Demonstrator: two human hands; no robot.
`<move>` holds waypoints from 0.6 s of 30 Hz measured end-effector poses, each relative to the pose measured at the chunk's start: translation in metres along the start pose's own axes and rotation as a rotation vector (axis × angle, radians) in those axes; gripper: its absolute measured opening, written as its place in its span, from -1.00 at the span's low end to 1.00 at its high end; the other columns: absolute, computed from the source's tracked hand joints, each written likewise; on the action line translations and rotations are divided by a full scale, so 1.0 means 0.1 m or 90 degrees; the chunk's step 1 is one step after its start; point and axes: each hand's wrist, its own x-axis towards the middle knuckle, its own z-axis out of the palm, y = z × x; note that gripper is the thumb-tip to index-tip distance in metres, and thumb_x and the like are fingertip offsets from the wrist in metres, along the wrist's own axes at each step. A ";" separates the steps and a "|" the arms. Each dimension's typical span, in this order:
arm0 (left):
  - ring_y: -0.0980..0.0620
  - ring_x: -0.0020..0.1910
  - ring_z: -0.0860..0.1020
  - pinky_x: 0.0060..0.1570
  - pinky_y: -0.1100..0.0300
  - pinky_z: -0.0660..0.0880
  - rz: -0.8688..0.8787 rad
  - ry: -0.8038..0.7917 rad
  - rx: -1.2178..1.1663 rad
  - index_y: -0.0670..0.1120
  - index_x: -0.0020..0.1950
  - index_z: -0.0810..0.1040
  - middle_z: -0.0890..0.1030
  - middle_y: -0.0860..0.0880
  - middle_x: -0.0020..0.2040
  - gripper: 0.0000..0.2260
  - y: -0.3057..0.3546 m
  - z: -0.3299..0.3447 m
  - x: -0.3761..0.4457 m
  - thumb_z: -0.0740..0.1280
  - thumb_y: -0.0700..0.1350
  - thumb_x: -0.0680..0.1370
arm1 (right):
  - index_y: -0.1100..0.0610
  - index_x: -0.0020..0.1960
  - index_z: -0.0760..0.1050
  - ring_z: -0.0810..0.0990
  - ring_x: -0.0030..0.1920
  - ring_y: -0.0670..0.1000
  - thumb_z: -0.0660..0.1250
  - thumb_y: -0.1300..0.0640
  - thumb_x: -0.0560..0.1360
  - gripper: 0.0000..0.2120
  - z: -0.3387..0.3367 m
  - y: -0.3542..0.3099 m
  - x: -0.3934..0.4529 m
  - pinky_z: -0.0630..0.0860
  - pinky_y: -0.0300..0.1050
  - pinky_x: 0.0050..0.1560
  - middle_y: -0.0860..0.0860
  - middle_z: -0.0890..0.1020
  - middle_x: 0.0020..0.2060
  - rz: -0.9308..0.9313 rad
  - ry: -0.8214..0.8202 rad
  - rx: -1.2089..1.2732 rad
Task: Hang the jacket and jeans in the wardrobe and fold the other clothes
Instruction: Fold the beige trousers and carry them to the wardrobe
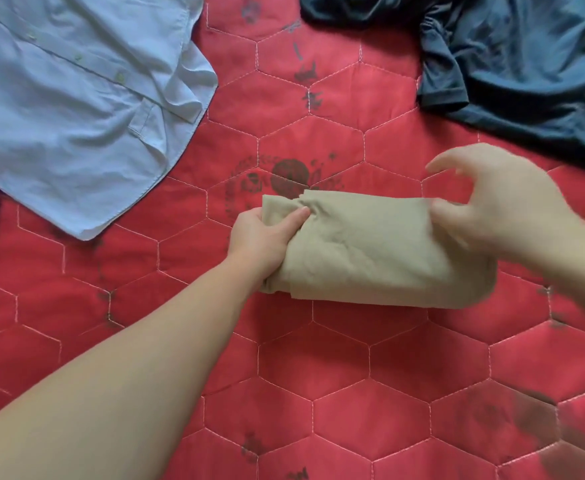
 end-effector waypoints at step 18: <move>-0.14 0.36 0.34 0.25 -0.10 0.28 0.405 0.283 0.414 0.15 0.44 0.29 0.37 -0.06 0.42 -0.52 -0.03 0.28 -0.09 0.21 0.21 0.54 | 0.06 0.46 0.37 0.36 0.44 0.16 0.00 -0.23 0.53 -0.38 0.93 -0.04 -0.21 0.10 0.24 0.43 0.10 0.36 0.47 -0.124 0.052 -0.178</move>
